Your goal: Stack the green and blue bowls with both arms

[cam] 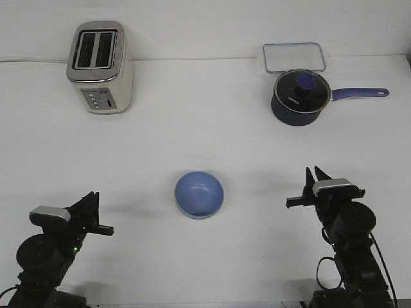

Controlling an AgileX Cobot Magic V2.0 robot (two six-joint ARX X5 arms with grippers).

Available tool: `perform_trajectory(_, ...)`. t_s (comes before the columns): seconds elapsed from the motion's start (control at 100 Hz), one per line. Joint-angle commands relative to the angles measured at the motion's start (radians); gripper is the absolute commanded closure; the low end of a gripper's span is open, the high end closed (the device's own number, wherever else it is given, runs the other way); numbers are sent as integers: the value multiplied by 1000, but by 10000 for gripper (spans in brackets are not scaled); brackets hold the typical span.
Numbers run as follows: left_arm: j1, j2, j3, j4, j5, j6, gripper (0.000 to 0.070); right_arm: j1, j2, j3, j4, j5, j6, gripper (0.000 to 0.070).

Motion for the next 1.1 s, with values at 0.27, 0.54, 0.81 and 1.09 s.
perform_trajectory(0.27,0,-1,13,24,-6,-2,689,2,0,6,13,0,6,700)
perform_trajectory(0.54,0,-1,14,32,-6,-2,688,2,0,6,13,0,6,700)
perform_trajectory(0.81,0,-1,14,32,-6,-2,688,2,0,6,13,0,6,700)
perform_trajectory(1.09,1,-2,13,35,-8,13,688,2,0,6,13,0,6,700)
